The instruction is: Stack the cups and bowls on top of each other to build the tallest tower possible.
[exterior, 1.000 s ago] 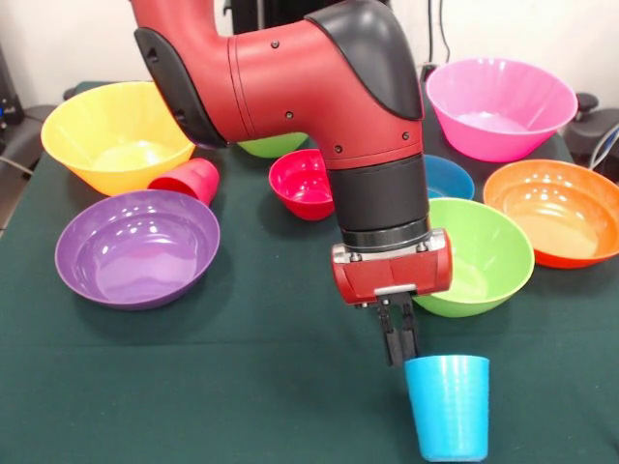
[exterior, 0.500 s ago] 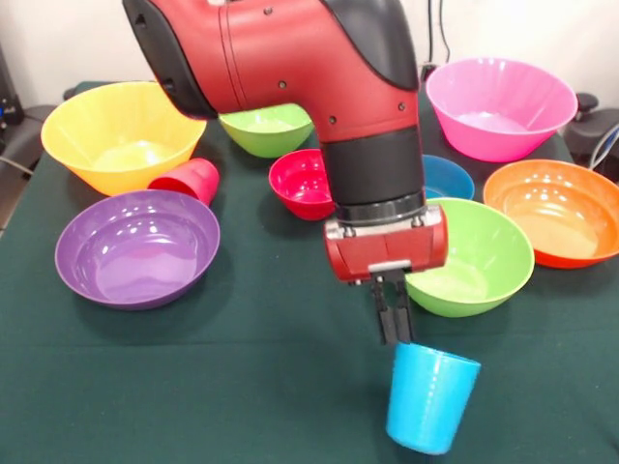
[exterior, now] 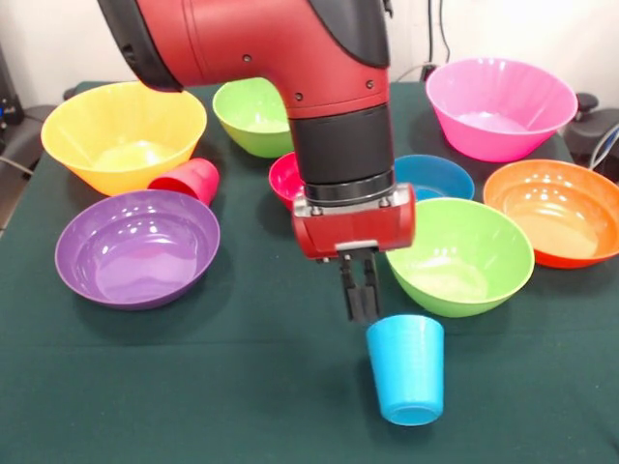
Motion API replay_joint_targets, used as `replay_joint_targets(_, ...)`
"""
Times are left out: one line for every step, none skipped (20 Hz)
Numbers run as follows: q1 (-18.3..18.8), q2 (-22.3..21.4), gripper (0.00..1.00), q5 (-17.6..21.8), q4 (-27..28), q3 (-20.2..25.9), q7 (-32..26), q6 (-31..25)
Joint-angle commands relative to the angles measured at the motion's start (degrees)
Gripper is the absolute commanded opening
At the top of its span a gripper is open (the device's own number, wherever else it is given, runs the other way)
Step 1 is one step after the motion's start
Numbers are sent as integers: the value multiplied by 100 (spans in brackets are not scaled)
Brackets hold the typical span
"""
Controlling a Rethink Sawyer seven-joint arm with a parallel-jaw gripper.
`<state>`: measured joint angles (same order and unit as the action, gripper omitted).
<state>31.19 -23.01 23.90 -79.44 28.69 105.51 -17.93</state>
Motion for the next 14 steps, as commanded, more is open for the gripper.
replay_joint_targets(88, 139, 0, -34, 90, 163, -519, -1034)
replay_joint_targets(141, 92, 0, -28, 40, 179, -541, -1079)
replay_joint_targets(159, 147, 0, -23, 113, 173, -587, -1174)
replay_joint_targets(197, 84, 0, -27, 35, 174, -589, -1218)
replay_joint_targets(188, 151, 0, -64, 112, 110, -558, -1368)
replay_joint_targets(222, 97, 0, -79, 41, 84, -535, -1446)
replay_joint_targets(203, 165, 0, -92, 143, 24, -530, -1594)
replay_joint_targets(248, 114, 0, -82, 75, 16, -536, -1648)
replay_joint_targets(242, 155, 0, -95, 141, -14, -536, -1775)
replay_joint_targets(287, 98, 0, -90, 34, -21, -514, -1776)
replay_joint_targets(295, 123, 0, -98, 44, -28, -488, -1817)
replay_joint_targets(332, 91, 0, -83, -76, -25, -451, -1767)
replay_joint_targets(358, 151, 0, -17, -86, 30, -490, -1636)
replay_joint_targets(360, 193, 0, 35, -59, 76, -521, -1542)
